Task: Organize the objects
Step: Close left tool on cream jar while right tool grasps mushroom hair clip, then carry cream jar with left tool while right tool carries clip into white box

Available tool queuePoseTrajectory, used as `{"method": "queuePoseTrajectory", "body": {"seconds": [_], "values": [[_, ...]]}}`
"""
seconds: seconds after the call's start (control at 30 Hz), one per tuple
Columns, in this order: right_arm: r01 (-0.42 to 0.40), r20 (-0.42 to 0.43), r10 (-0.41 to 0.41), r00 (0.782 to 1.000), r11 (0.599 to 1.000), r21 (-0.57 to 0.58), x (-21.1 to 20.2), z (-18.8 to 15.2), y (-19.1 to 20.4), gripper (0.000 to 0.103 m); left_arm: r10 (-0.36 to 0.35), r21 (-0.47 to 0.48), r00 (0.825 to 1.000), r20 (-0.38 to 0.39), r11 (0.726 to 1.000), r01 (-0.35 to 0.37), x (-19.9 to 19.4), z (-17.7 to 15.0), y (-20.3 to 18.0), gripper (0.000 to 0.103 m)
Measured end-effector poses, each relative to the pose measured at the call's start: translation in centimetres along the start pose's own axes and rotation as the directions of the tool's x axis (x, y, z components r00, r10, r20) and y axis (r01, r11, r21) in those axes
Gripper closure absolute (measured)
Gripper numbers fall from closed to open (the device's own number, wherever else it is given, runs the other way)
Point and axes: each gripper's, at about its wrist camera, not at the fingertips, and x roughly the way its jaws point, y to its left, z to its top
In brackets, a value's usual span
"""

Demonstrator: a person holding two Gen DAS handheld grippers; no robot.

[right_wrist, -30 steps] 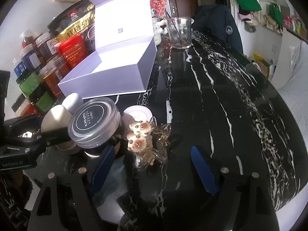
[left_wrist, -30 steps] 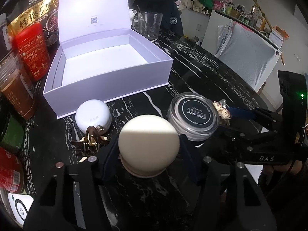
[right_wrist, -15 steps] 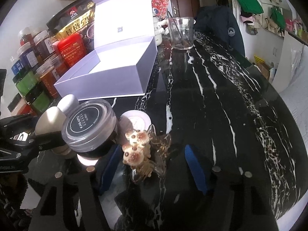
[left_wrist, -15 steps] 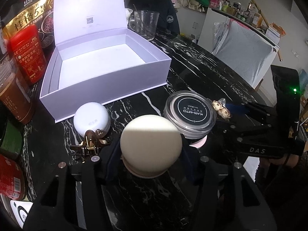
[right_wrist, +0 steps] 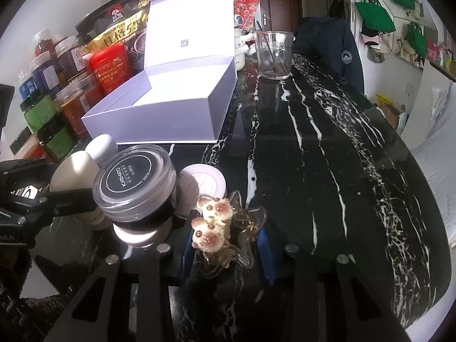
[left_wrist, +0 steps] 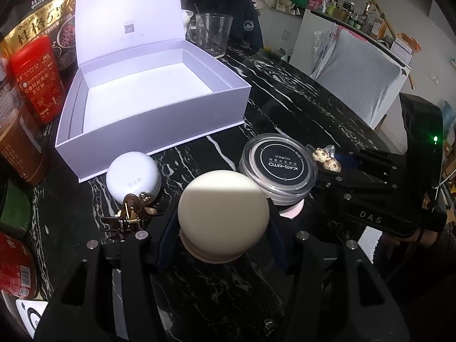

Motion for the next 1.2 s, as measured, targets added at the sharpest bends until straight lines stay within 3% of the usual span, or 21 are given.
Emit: {"method": "queuePoseTrajectory", "body": {"seconds": [0.63, 1.2], "values": [[0.027, 0.052, -0.024, 0.998, 0.998, -0.06, -3.4, 0.5, 0.7, 0.064, 0.047, 0.043, 0.997, 0.067, 0.998, -0.05, -2.4, 0.3, -1.5, 0.05], [0.044, 0.148, -0.015, 0.989, 0.981, -0.19, -6.2, 4.9, 1.7, 0.064, 0.128, 0.065, 0.983, 0.129, 0.988, -0.137, -4.8, 3.2, -2.4, 0.05]]}}
